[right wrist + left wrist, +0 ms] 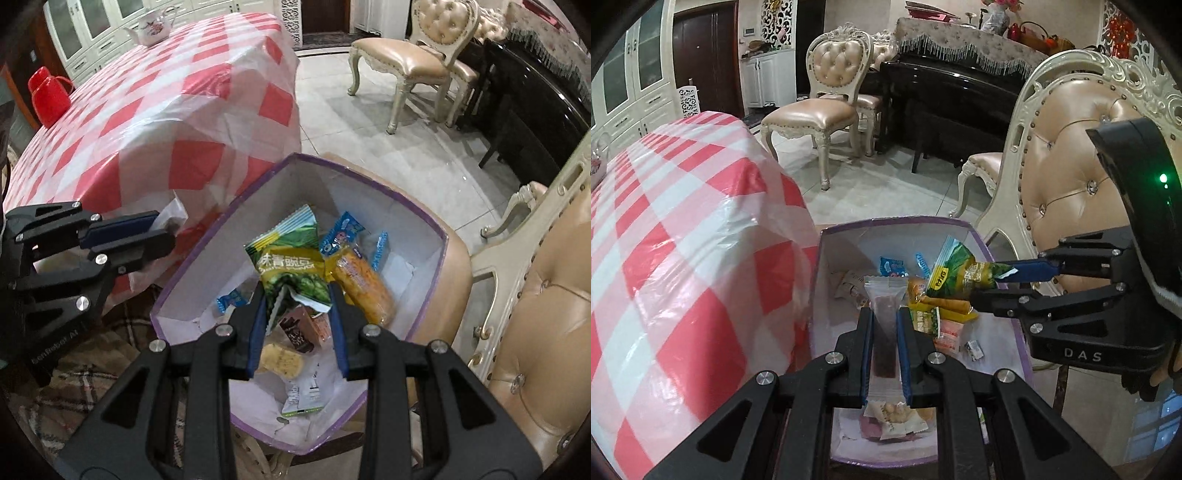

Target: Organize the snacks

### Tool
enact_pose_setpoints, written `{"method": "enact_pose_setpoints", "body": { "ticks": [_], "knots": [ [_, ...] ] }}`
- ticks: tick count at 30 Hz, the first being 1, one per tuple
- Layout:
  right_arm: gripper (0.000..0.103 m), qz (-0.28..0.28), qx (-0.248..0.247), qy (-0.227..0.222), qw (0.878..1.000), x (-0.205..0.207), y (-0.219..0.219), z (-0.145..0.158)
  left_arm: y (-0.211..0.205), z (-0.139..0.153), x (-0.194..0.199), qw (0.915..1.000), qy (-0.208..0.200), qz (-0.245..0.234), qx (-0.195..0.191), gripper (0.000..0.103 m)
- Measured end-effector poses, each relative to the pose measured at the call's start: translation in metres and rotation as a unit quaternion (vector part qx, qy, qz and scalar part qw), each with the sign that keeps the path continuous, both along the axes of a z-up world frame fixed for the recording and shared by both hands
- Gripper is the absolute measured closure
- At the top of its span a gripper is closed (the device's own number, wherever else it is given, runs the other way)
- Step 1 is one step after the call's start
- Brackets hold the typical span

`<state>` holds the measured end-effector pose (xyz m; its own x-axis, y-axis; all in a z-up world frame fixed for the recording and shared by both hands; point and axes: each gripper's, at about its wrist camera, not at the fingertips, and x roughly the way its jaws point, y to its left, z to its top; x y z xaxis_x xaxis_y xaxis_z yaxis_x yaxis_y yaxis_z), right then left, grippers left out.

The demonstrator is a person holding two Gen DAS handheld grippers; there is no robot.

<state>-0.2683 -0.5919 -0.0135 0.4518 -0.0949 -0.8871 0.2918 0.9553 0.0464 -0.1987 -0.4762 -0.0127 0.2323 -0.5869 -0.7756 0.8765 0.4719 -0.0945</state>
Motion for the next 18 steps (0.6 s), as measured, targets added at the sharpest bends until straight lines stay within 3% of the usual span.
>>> {"method": "enact_pose_setpoints", "body": {
  "ticks": [4,5,6,8,10,14,18],
  "knots": [
    [0.066,-0.013,0.015,0.005,1.000,0.001,-0.002,-0.005,-0.004,-0.004,0.001,0.9998,0.018,-0.001,-0.012,0.081],
    [0.065,-0.019,0.020,0.008,1.000,0.001,-0.005,-0.006,-0.005,-0.005,0.002,0.9997,0.021,0.001,-0.011,0.062],
    [0.061,-0.025,0.024,0.010,0.999,0.000,-0.006,-0.008,-0.006,-0.007,0.003,0.9996,0.026,0.004,-0.011,0.036],
    [0.048,-0.037,0.023,0.015,0.999,-0.002,-0.008,-0.011,-0.004,-0.009,0.005,0.9991,0.039,0.010,-0.015,0.011],
    [0.036,-0.053,0.018,0.019,0.998,-0.004,-0.011,-0.015,-0.004,-0.010,0.004,0.9992,0.039,0.004,-0.009,0.010],
    [0.033,-0.071,0.011,0.039,0.997,-0.007,-0.014,-0.024,-0.002,-0.005,-0.002,0.9998,0.018,0.000,-0.010,0.008],
    [0.031,-0.085,0.008,0.056,0.995,-0.009,-0.017,-0.033,0.003,0.009,-0.003,0.9979,-0.048,0.044,0.003,0.008]
  ]
}}
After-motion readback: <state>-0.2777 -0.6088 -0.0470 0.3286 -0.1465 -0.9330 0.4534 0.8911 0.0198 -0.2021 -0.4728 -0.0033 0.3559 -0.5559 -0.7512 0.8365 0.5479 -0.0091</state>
